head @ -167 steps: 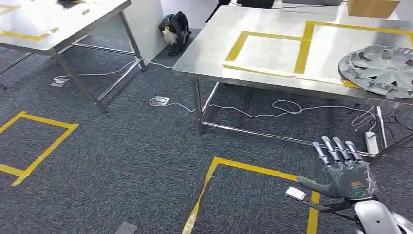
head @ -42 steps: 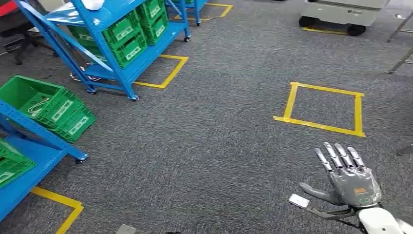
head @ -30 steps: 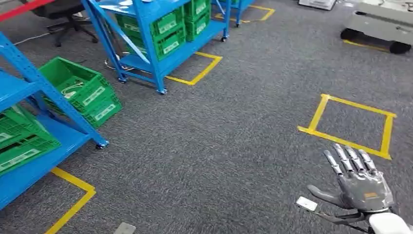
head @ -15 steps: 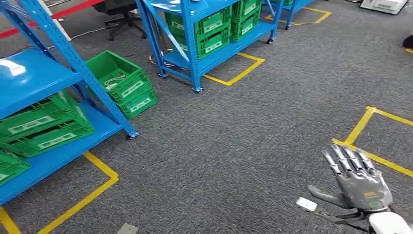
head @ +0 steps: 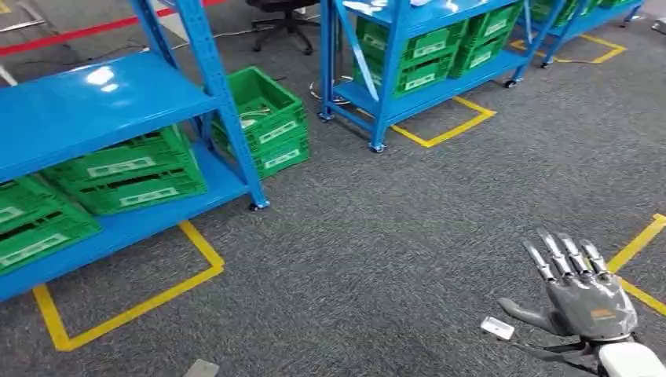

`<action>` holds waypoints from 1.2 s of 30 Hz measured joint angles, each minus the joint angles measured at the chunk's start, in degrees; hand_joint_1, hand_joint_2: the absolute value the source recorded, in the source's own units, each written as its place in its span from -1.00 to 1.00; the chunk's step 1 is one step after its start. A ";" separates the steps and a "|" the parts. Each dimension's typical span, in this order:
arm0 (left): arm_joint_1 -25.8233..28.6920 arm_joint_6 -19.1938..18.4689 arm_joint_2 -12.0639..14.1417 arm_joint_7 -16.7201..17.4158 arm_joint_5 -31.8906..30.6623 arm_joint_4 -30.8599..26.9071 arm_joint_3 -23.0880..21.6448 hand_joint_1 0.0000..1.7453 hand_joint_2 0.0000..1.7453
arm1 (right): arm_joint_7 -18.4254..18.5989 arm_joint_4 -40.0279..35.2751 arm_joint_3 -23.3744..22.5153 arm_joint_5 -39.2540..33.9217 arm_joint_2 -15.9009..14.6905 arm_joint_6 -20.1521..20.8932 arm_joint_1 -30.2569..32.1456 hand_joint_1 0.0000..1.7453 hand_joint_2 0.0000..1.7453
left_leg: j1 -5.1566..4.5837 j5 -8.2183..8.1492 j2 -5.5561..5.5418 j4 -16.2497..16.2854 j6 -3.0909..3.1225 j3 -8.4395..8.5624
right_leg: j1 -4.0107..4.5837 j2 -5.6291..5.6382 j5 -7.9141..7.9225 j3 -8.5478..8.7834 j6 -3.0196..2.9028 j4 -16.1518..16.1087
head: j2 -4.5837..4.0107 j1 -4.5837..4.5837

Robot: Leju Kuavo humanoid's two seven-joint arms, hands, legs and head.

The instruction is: Take the parts from the cabinet and place them on the table.

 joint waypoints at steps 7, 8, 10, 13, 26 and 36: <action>0.17 -0.07 -0.11 0.04 0.02 0.00 0.00 -1.00 -1.00 | -0.15 0.04 0.04 0.00 0.00 0.04 0.05 -1.00 -1.00 | 0.22 -0.17 -5.40 0.25 -0.54 0.39 | -0.67 4.01 6.85 1.22 0.40 -6.85 | 0.00 0.13; 0.03 -0.07 -0.04 0.04 0.02 0.00 0.00 -1.00 -1.00 | -0.15 0.07 0.13 -0.02 0.04 0.09 -0.02 -1.00 -1.00 | 0.00 -0.18 -6.08 0.62 -0.99 0.03 | -0.83 5.90 5.73 1.89 0.30 -8.11 | 0.00 0.20; 0.18 -0.07 -0.02 0.04 0.02 0.00 0.00 -1.00 -1.00 | -0.26 0.07 0.18 0.00 0.04 0.13 -0.04 -1.00 -1.00 | 0.26 0.37 -7.23 0.43 -1.59 -0.52 | -0.56 4.69 6.00 2.14 -0.68 -7.97 | 0.00 0.09; 0.61 -0.09 0.22 0.07 0.02 0.00 0.00 -1.00 -1.00 | -0.33 0.07 0.20 0.00 0.04 0.13 -0.32 -1.00 -1.00 | 0.20 0.08 -6.93 0.70 -2.43 -0.80 | -0.78 2.72 6.40 2.42 -1.69 -8.30 | 0.00 0.13; 0.40 -0.20 0.11 0.07 0.00 0.00 0.00 -1.00 -1.00 | -0.68 0.04 0.35 0.02 0.09 0.13 -0.19 -1.00 -1.00 | -0.61 -0.06 1.72 0.26 -1.53 -0.27 | 0.20 -5.05 5.60 3.21 -1.33 -8.60 | 0.00 -0.85; 0.31 -0.26 -0.07 0.13 0.04 0.00 0.02 -1.00 -1.00 | -0.68 0.09 0.02 -0.04 0.11 0.13 0.70 -1.00 -1.00 | 0.44 0.33 -2.92 -0.49 -0.51 0.50 | -0.43 0.94 4.06 -2.68 0.45 0.92 | 0.00 -0.09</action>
